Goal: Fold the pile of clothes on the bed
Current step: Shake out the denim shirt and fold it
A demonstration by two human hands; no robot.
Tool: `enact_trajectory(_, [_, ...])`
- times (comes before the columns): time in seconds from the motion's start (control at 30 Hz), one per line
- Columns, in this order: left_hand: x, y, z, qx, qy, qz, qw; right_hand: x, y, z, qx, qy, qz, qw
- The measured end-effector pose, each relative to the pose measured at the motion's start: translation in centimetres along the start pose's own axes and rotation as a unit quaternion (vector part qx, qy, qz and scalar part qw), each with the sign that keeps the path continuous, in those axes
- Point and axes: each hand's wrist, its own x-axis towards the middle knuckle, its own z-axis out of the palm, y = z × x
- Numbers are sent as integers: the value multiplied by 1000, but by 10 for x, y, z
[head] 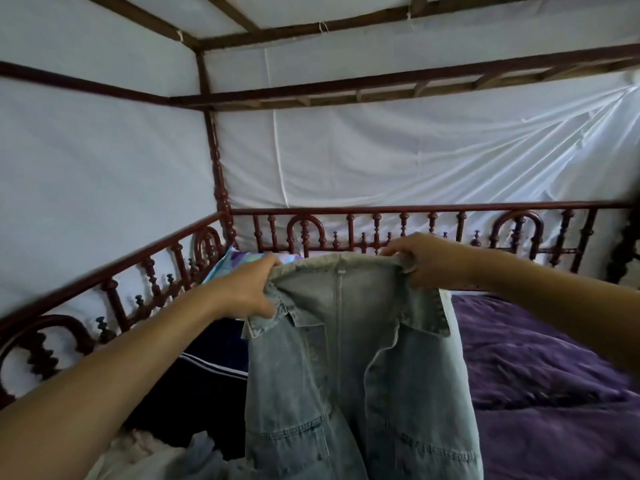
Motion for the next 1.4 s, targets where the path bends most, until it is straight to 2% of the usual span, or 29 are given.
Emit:
enact_trajectory(0.07, [5, -2, 18, 114, 3, 36, 993, -6, 2, 17, -101, 32, -12, 994])
enact_trajectory(0.17, [12, -7, 35, 221, 43, 93, 970, -20, 14, 23, -172, 89, -11, 981])
enact_trajectory(0.27, [21, -5, 22, 247, 132, 119, 952, -33, 19, 20, -141, 142, -1, 980])
enact_trajectory(0.37, [35, -6, -17, 183, 220, 129, 949, -45, 5, 14, -14, 211, -40, 977])
enact_trajectory(0.43, [45, -6, -39, 34, 244, 154, 957, -52, -5, 8, 49, 272, -50, 960])
enact_trajectory(0.5, [53, 2, -49, -128, 247, 150, 949, -57, -13, 1, 93, 323, -53, 940])
enact_trajectory(0.57, [69, 12, -49, -168, 288, 151, 931, -62, -21, -3, 117, 363, -57, 923])
enact_trajectory(0.67, [96, 32, -41, -85, 357, 165, 915, -71, -21, 2, 103, 394, -34, 913])
enact_trajectory(0.77, [124, 59, -24, 78, 385, 170, 904, -86, 0, 20, 92, 391, 14, 916])
enact_trajectory(0.83, [144, 83, -1, 154, 391, 208, 883, -102, 23, 37, 100, 383, 54, 917])
enact_trajectory(0.97, [185, 140, 71, 188, 349, 276, 876, -143, 83, 75, 136, 348, 141, 917])
enact_trajectory(1.13, [232, 214, 202, 186, 244, 325, 895, -212, 173, 139, 153, 291, 249, 911])
enact_trajectory(1.4, [291, 366, 434, 151, 77, 361, 917, -327, 349, 242, 214, 275, 438, 829])
